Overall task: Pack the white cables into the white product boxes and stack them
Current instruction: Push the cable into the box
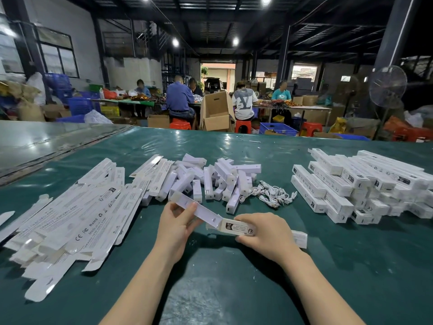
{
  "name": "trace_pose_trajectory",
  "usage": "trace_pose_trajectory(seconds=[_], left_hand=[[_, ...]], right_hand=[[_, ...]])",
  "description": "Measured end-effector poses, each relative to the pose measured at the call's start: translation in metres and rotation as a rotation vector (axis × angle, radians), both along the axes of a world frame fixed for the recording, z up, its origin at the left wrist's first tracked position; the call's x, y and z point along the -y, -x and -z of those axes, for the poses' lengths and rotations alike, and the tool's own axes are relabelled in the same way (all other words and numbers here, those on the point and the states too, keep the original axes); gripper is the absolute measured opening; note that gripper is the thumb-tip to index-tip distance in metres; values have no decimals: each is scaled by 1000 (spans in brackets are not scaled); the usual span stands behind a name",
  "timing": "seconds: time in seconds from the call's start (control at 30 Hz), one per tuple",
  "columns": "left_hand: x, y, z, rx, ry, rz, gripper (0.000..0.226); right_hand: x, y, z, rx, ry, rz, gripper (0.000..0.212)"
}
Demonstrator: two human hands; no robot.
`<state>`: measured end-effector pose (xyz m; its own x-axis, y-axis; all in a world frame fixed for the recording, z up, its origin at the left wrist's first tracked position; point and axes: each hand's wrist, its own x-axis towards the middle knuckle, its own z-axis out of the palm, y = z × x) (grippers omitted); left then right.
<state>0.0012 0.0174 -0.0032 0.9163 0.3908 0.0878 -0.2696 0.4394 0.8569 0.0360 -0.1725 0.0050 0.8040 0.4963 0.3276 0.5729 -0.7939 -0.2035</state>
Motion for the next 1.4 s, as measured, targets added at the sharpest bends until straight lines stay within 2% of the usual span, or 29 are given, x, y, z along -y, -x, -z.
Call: trace_pose_trajectory(seconds=[0.23, 0.37, 0.43, 0.5, 0.6, 0.67, 0.77, 0.83, 0.93, 1.07, 1.13, 1.17, 1.23, 1.27, 1.33, 1.4], left_hand=[[5, 0, 3, 75, -15, -102, 14], [4, 1, -1, 42, -235, -117, 16], [4, 2, -2, 23, -284, -135, 17], [6, 3, -2, 18, -201, -153, 22], [14, 5, -4, 73, -20, -179, 43], [18, 6, -4, 82, -107, -201, 43], [24, 9, -2, 10, -504, -194, 26], [33, 11, -1, 5, -691, -122, 19], [40, 12, -1, -15, -722, -127, 24], [38, 12, -1, -69, -578, -64, 24], [40, 13, -2, -61, -594, -55, 28], [42, 14, -2, -47, -603, -43, 30], [46, 18, -4, 2, -633, 24, 38], [48, 21, -4, 22, -697, 49, 45], [49, 22, -3, 25, -1012, 20, 64], [46, 23, -3, 3, -1372, -100, 67]], right_hand=[[-1, 5, -5, -22, -147, -17, 31], [-2, 5, -1, -9, -102, -19, 30], [-4, 5, 2, 5, -57, -19, 33], [-4, 5, 1, 43, -59, -4, 33], [-2, 4, -3, 99, -181, 26, 31], [-3, 5, -3, 98, -186, 28, 32], [-5, 6, -2, 83, -149, 22, 38], [-6, 6, -1, 80, -137, 24, 41], [-7, 6, -2, 106, -182, 35, 39], [-9, 8, -7, 133, -310, 46, 29], [-16, 11, -15, 91, -538, 48, 23], [-20, 12, -22, 23, -785, 46, 21], [-27, 10, -37, -192, -1406, -31, 23], [-30, 9, -42, -308, -1624, -71, 24], [-36, 7, -42, -522, -1773, -133, 20], [-40, 10, -32, -669, -1647, -135, 11]])
